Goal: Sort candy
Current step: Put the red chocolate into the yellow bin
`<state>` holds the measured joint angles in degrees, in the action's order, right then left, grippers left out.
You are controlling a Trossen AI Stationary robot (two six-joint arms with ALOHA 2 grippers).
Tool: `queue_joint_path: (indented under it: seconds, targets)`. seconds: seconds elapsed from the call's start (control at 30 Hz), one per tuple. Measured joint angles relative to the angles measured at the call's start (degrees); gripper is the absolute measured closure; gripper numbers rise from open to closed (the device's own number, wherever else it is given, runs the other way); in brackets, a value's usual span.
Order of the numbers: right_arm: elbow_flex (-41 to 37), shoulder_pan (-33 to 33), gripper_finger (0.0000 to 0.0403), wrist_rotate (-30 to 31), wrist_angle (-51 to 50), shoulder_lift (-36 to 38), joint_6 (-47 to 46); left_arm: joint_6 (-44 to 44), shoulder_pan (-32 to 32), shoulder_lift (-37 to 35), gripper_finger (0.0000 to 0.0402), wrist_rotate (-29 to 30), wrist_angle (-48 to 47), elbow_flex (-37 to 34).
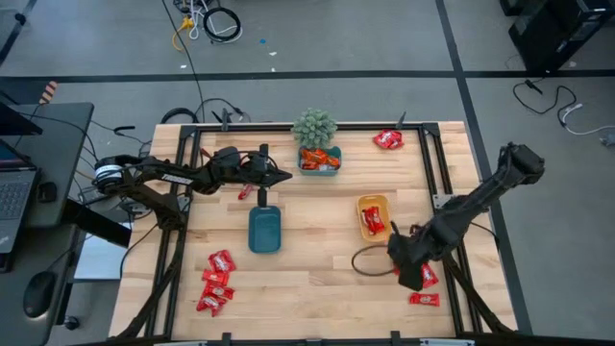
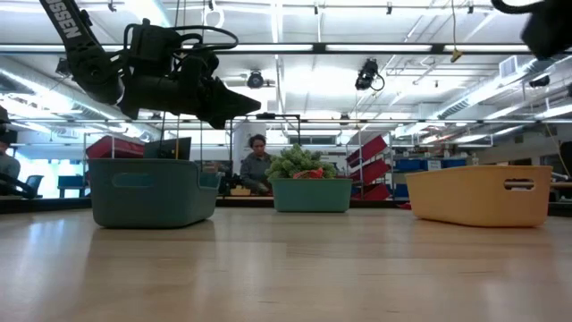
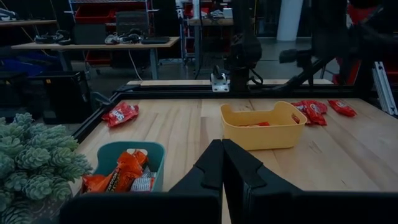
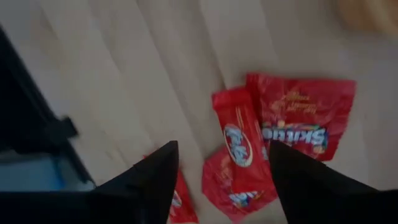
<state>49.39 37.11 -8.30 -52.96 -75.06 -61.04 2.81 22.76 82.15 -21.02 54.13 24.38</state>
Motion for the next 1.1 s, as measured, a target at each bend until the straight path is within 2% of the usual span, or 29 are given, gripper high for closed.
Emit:
queue_joint_path:
  seconds: [0.27, 0.4, 0.53, 0.7, 0.83, 1.0, 1.1]
  targets:
    - [0.0, 2.0, 0.0121, -1.7, 0.1, -8.9, 6.7, 0.0, 0.0, 0.0, 0.0396, 0.0, 0.0, 0.0]
    - [0.0, 2.6, 0.0124, -1.9, 0.2, -13.5, 9.8, 0.0, 0.0, 0.0, 0.0396, 0.0, -0.2, 0.0]
    - [0.0, 2.6, 0.0143, -1.9, 0.4, -16.9, 11.4, 0.0, 0.0, 0.0, 0.0396, 0.0, -0.2, 0.0]
    - [0.1, 2.6, 0.0198, -3.4, 0.7, -19.2, 13.0, 0.0, 0.0, 0.0, 0.0396, 0.0, -0.6, 0.0]
    - [0.1, 2.4, 0.0269, -6.6, 1.7, -18.7, 13.2, 0.0, 0.0, 0.0, 0.0396, 0.0, -1.3, 0.0]
    - [0.5, 1.0, 0.0363, -8.7, 1.7, -13.7, 13.1, 0.0, 0.0, 0.0, 0.0396, 0.0, -1.4, 0.0]
    - [1.5, -0.8, 0.0384, -8.4, 1.6, -9.3, 12.9, 0.0, 0.0, 0.0, 0.0396, 0.0, -1.4, 0.0]
